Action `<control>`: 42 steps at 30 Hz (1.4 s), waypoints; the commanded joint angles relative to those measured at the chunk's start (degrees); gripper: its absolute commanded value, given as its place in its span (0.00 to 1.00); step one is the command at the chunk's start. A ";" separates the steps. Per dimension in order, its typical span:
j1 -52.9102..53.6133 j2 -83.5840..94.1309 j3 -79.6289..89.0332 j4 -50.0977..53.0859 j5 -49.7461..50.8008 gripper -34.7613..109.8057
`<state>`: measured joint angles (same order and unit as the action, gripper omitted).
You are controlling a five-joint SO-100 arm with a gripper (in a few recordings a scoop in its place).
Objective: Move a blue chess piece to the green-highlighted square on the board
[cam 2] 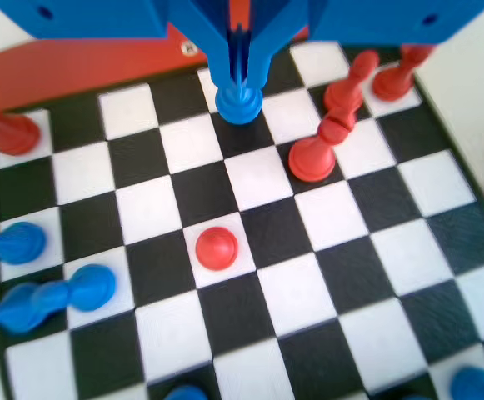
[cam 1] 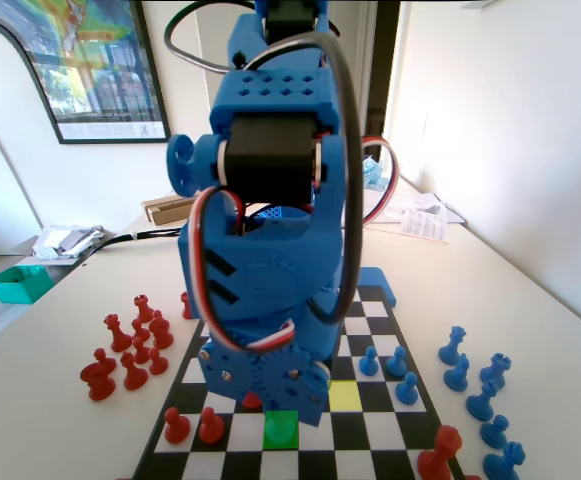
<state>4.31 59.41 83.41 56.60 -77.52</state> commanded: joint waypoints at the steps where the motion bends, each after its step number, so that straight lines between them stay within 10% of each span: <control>1: 0.53 1.76 0.35 0.26 -0.62 0.25; 42: 0.79 10.72 -7.03 10.37 -0.79 0.35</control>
<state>3.96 60.82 81.91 62.49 -77.52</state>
